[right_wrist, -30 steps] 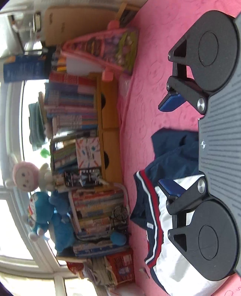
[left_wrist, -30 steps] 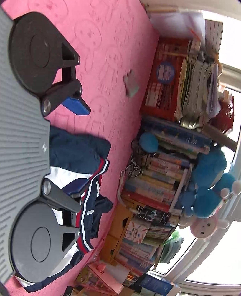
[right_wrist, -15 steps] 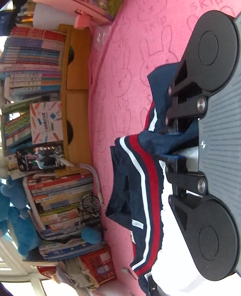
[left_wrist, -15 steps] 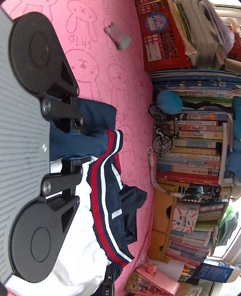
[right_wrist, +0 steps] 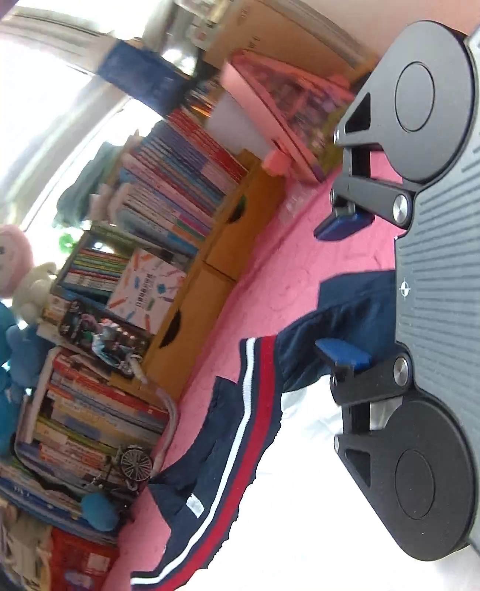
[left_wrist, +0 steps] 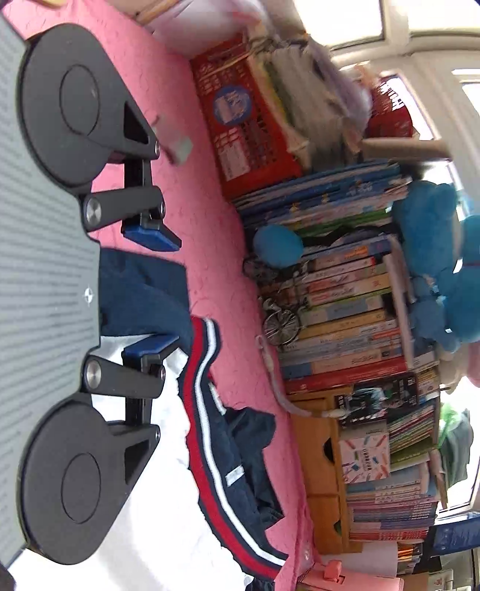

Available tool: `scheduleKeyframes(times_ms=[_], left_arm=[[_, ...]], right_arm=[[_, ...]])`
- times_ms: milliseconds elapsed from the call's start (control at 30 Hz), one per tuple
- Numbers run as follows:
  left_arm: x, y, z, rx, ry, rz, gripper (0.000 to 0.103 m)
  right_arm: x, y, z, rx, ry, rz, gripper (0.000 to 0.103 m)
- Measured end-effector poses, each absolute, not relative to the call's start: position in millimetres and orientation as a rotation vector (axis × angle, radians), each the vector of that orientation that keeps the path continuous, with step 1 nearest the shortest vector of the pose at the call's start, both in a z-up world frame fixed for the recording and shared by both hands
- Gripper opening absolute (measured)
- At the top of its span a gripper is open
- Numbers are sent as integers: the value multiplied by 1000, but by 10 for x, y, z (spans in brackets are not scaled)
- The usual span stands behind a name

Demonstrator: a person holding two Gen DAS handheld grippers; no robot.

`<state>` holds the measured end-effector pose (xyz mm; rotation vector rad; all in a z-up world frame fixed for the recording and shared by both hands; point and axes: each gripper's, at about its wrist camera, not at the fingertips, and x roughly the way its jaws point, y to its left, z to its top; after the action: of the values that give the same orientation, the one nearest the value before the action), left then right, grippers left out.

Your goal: Fold clothes

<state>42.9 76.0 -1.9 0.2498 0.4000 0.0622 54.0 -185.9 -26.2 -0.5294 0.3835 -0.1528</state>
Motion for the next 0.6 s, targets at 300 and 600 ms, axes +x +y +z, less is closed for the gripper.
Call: scheduleKeyframes(times_ms=[300,600], left_arm=[[-81,499,-122,125,427,-52,61],[-110,522,-511,232,521,43,64]], right_arm=[[-110,-971,-149,-581,232,307,79],[-117,-1002,-490,-697,334,198,79]])
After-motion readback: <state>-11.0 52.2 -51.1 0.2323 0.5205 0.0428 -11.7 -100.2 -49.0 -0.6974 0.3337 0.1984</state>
